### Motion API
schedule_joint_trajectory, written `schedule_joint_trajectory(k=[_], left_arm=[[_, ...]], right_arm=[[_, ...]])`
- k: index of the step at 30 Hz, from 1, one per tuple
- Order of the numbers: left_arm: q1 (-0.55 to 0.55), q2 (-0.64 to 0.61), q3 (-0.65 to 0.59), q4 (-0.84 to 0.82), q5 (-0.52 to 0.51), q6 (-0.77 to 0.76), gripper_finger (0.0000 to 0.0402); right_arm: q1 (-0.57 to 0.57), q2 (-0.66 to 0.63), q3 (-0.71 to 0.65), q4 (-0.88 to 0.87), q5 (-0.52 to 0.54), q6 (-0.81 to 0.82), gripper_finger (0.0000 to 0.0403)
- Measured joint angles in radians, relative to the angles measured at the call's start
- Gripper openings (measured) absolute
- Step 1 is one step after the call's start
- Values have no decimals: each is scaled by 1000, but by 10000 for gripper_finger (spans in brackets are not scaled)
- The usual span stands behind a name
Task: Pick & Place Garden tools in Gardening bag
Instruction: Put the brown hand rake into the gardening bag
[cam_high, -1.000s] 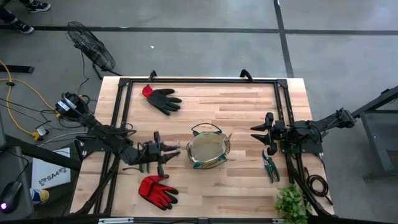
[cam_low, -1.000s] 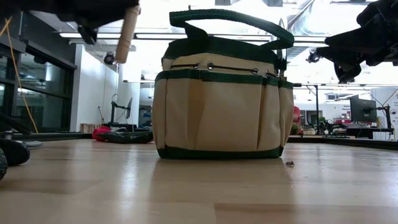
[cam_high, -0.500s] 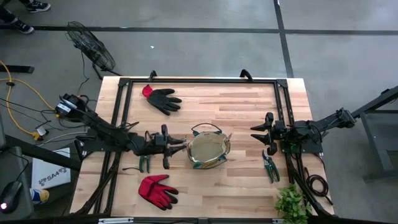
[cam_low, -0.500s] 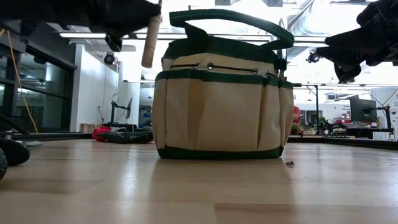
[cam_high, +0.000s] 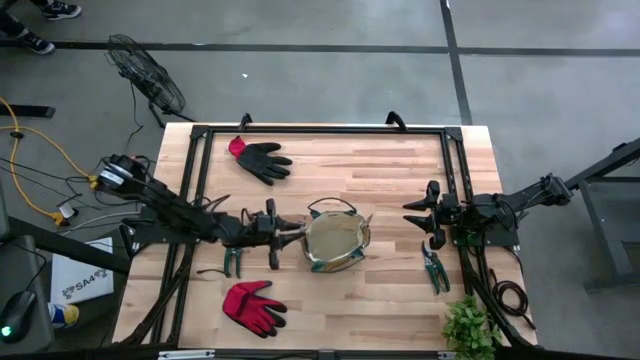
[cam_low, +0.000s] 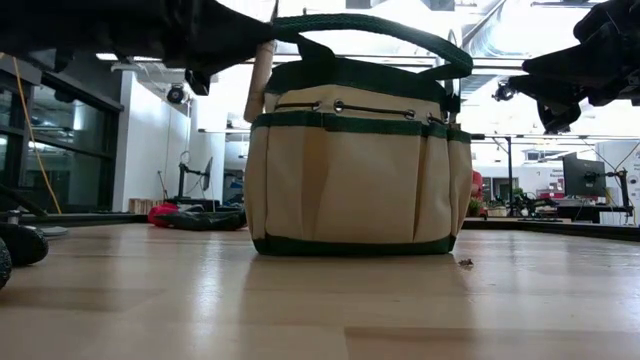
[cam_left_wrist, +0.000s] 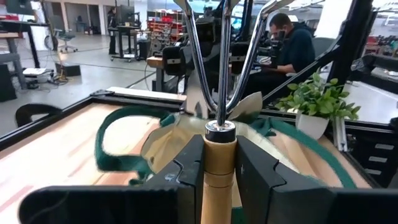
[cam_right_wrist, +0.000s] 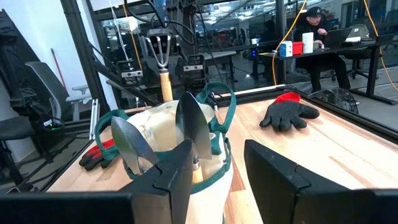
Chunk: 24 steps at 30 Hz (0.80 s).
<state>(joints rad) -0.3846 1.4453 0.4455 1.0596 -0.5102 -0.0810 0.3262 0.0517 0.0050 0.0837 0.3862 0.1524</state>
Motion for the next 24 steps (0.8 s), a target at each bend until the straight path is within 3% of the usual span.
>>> schedule_joint_trajectory(k=[24], left_arm=[[64,12,19,-49,61,-2,59]], right_arm=[[0,0,0,0,0,0,137]])
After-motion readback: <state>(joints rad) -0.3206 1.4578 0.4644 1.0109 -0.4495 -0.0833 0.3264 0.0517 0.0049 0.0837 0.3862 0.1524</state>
